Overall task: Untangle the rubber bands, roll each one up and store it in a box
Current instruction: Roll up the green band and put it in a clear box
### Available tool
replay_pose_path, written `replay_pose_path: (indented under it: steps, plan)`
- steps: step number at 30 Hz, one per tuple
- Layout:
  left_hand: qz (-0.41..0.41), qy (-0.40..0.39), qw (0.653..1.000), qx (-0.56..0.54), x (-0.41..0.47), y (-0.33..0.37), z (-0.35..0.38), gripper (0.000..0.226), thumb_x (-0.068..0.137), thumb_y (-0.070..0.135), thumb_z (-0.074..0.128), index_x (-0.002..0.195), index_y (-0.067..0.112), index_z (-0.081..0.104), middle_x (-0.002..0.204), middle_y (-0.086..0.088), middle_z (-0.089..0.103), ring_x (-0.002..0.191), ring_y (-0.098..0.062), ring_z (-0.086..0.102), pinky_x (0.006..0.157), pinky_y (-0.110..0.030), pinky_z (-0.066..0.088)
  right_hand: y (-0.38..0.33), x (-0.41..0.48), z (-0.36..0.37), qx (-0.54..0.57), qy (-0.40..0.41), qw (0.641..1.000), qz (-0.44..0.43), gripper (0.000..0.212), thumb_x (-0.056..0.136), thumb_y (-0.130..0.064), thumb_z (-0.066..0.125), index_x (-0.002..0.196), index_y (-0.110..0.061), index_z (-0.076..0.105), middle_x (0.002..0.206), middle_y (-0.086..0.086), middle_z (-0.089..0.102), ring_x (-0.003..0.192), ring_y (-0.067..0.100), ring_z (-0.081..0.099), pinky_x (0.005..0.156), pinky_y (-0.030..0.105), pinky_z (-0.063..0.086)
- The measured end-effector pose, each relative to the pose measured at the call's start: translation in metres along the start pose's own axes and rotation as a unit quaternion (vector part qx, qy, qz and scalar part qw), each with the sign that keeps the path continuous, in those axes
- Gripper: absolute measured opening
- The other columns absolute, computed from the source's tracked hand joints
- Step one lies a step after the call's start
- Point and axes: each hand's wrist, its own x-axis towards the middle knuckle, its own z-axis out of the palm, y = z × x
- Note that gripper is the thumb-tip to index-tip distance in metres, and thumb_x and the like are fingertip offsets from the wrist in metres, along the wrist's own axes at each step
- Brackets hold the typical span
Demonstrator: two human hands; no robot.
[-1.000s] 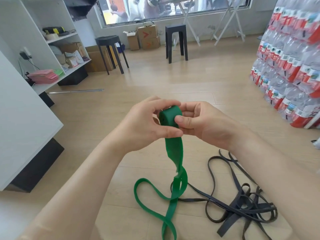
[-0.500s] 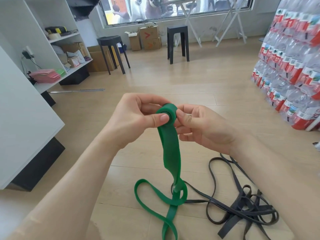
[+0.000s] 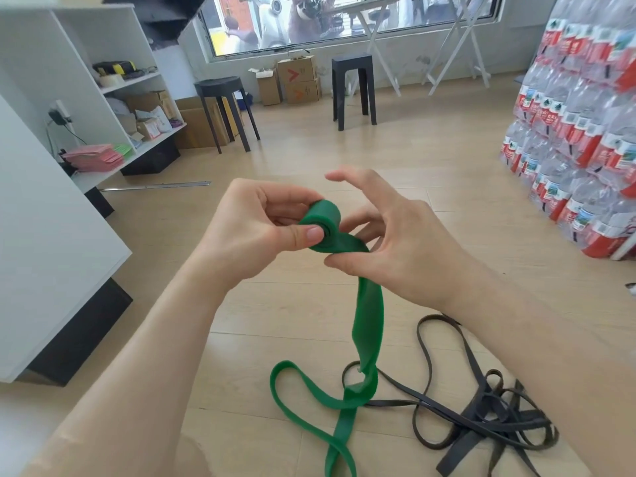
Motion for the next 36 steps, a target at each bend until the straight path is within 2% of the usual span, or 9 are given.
replay_pose_path:
  steps: [4,8,11,14,17,22,27,32,36]
  plan:
    - [-0.01,-0.041,0.998,0.053,0.003,0.001,-0.004,0.029,0.072,-0.001,0.076,0.092,0.021,0.074,0.083,0.001,0.076,0.079,-0.013,0.073,0.071,-0.023,0.057,0.003,0.001,0.002,-0.001,0.004,0.999,-0.036,0.059,0.076,-0.01,0.08,0.127,-0.031,0.061,0.1,-0.011,0.071,0.078,0.009,0.069,0.073,0.02,0.055]
    - [-0.035,-0.071,0.995,0.064,0.004,-0.004,-0.002,0.021,0.074,0.018,0.077,0.093,0.024,0.075,0.083,0.0,0.076,0.077,-0.015,0.07,0.072,-0.028,0.056,0.007,0.0,0.004,0.014,0.016,1.0,-0.023,0.051,0.074,-0.014,0.082,0.121,-0.023,0.067,0.104,-0.013,0.072,0.085,0.009,0.069,0.079,0.028,0.057]
    - [-0.037,-0.079,0.995,0.044,0.001,-0.008,0.002,0.038,0.071,0.036,0.072,0.107,0.025,0.071,0.094,0.004,0.075,0.086,-0.011,0.067,0.077,-0.025,0.055,0.009,0.001,0.0,0.054,0.021,0.998,-0.031,0.037,0.076,-0.012,0.081,0.11,-0.021,0.07,0.099,-0.01,0.073,0.09,0.003,0.07,0.082,0.025,0.057]
    - [0.019,-0.061,0.994,0.088,0.0,-0.011,0.008,0.058,0.066,0.033,0.08,0.121,0.031,0.06,0.106,0.013,0.068,0.099,-0.005,0.062,0.085,-0.026,0.054,0.012,0.001,-0.003,0.113,0.031,0.993,0.012,0.027,0.078,-0.014,0.078,0.101,-0.019,0.066,0.09,-0.003,0.076,0.082,0.006,0.073,0.077,0.025,0.058]
    - [0.102,-0.001,0.979,0.176,-0.002,-0.01,0.018,0.054,0.065,0.019,0.084,0.111,0.029,0.057,0.1,0.016,0.061,0.095,-0.005,0.057,0.082,-0.02,0.052,0.015,0.003,-0.004,0.176,0.032,0.983,0.043,0.024,0.082,-0.016,0.073,0.102,-0.006,0.064,0.084,0.004,0.077,0.076,0.015,0.074,0.072,0.027,0.059]
    - [0.154,-0.002,0.955,0.253,0.0,-0.011,0.019,0.052,0.067,0.028,0.084,0.113,0.031,0.06,0.101,0.017,0.063,0.093,-0.007,0.057,0.084,-0.028,0.053,0.02,0.006,-0.005,0.239,0.017,0.966,0.097,0.028,0.083,-0.026,0.067,0.1,-0.003,0.067,0.08,0.009,0.076,0.072,0.017,0.073,0.065,0.02,0.053]
    - [0.102,-0.046,0.963,0.246,-0.001,-0.005,0.013,0.059,0.062,0.022,0.087,0.115,0.033,0.063,0.097,0.012,0.064,0.085,-0.012,0.06,0.075,-0.026,0.054,0.028,0.005,-0.009,0.269,-0.05,0.955,0.117,0.037,0.085,-0.037,0.058,0.101,-0.007,0.073,0.09,0.006,0.075,0.084,0.017,0.07,0.078,0.025,0.055]
    - [0.059,-0.104,0.967,0.225,-0.004,0.008,0.001,0.048,0.057,0.029,0.087,0.1,0.038,0.069,0.089,0.014,0.063,0.082,-0.006,0.059,0.068,-0.015,0.049,0.033,0.003,-0.01,0.227,-0.145,0.956,0.117,0.04,0.091,-0.044,0.055,0.104,-0.012,0.074,0.102,0.009,0.072,0.093,0.021,0.061,0.098,0.05,0.042]
    - [0.048,-0.13,0.964,0.227,-0.009,0.014,-0.001,0.046,0.055,0.03,0.088,0.097,0.04,0.071,0.09,0.013,0.059,0.082,-0.007,0.058,0.075,-0.028,0.054,0.032,0.001,-0.01,0.264,-0.189,0.939,0.116,0.036,0.092,-0.028,0.054,0.116,-0.005,0.068,0.107,0.01,0.071,0.099,0.021,0.065,0.099,0.041,0.047]
